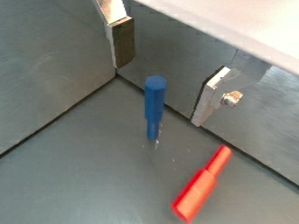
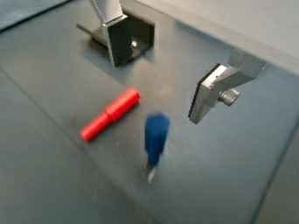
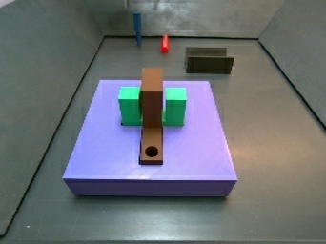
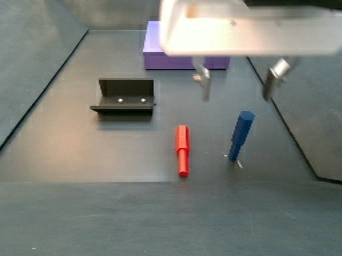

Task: Pick up the blue object. Move up. Move to above the board. Insert the blue object.
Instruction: Pick up the blue object.

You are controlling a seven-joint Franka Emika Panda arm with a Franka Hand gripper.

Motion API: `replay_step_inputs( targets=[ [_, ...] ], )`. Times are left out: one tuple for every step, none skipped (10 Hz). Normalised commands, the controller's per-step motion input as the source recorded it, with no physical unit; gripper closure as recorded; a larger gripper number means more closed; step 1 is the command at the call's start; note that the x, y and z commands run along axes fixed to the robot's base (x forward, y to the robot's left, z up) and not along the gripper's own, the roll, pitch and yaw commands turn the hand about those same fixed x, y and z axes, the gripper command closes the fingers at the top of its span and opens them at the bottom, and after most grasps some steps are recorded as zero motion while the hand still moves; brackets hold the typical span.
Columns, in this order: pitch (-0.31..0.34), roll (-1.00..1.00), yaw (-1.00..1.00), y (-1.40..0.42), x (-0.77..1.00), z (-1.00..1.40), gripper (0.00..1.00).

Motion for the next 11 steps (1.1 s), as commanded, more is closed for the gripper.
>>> replay_step_inputs(
  targets=[
    [-0.084, 0.04, -0.14, 0.27, -0.27, -0.25, 0.0],
    [-0.084, 0.02, -0.12, 0.28, -0.26, -0.25, 0.0],
    [-0.069, 0.0, -0.06, 0.21, -0.12, -0.2, 0.0],
    [-0.051, 0.0, -0.03, 0.2, -0.03, -0.23, 0.0],
    [-0.059, 0.01, 0.0, 0.12, -0.04, -0.22, 0.0],
    [-0.04, 0.0, 0.0, 0.0, 0.0, -0.14, 0.0],
    [-0.03, 0.05, 0.0, -0.11, 0.01, -0.11, 0.0],
    [-0.027, 0.07, 0.0, -0.05, 0.0, -0.16, 0.0],
    [-0.024, 0.06, -0.02, 0.0, 0.0, -0.19, 0.0],
    [-0.023, 0.07, -0.02, 0.0, 0.0, -0.23, 0.0],
    [-0.019, 0.08, 0.0, 0.08, 0.0, -0.27, 0.0]
  ],
)
